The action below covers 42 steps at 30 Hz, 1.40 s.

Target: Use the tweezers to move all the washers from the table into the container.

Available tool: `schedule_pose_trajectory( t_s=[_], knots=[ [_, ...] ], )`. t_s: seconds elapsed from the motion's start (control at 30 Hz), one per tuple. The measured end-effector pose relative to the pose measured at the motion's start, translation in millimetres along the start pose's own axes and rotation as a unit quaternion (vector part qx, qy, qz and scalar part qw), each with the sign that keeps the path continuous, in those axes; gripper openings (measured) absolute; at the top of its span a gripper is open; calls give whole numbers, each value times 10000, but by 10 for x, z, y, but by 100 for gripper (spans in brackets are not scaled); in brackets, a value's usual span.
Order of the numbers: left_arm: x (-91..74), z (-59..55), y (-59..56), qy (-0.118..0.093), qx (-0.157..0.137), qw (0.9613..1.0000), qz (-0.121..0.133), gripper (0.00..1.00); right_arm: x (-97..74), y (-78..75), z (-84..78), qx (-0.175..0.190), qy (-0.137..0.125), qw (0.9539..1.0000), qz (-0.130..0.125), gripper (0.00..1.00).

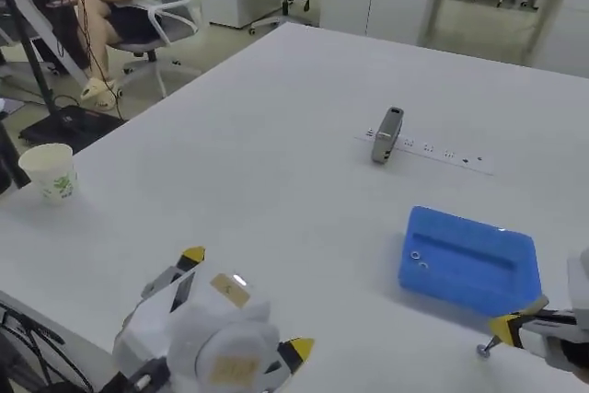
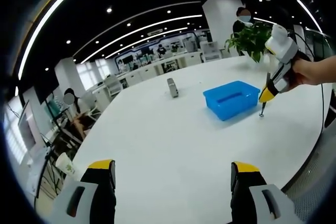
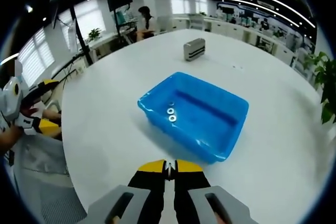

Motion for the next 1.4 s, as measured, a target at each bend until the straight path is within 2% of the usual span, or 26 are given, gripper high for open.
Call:
schedule_pose_trajectory(
  t_s=[0.23,0.3,0.53,0.8,1.13,1.3,1.4],
  knots=[
    [-15,12,-1,-90,-44,9999,-54,93,-126,43,73,-71,-113,9999,-50,1],
    [-31,62,-11,-353,-219,9990,-165,94,-152,31,93,-131,-112,9998,-112,1],
    [-32,42,31,-324,-309,9989,-101,95,-253,22,179,-179,-211,9995,-143,1],
    [-25,34,20,-292,-305,9990,-133,94,-297,12,422,-288,-503,9982,-166,1],
    [2,17,-1,-163,-226,9995,-156,94,-186,-72,718,-563,-705,9956,-257,1],
    [7,18,-14,-135,-167,9996,-168,94,-83,-163,775,-593,-768,9948,-315,1],
    [15,13,-19,-97,-144,9997,-179,94,38,-247,768,-643,-653,9950,-401,1]
  ],
)
Point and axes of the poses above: the centre of the closed fingertips' face, and the gripper's own axes: x roughly forward along the fingers, y roughly to its left, z roughly out of its top, the point moved 7 cm from there along -x, roughly backward along the fingers, and after that the axes turned 4 degrees about y, right-handed, at the moved point
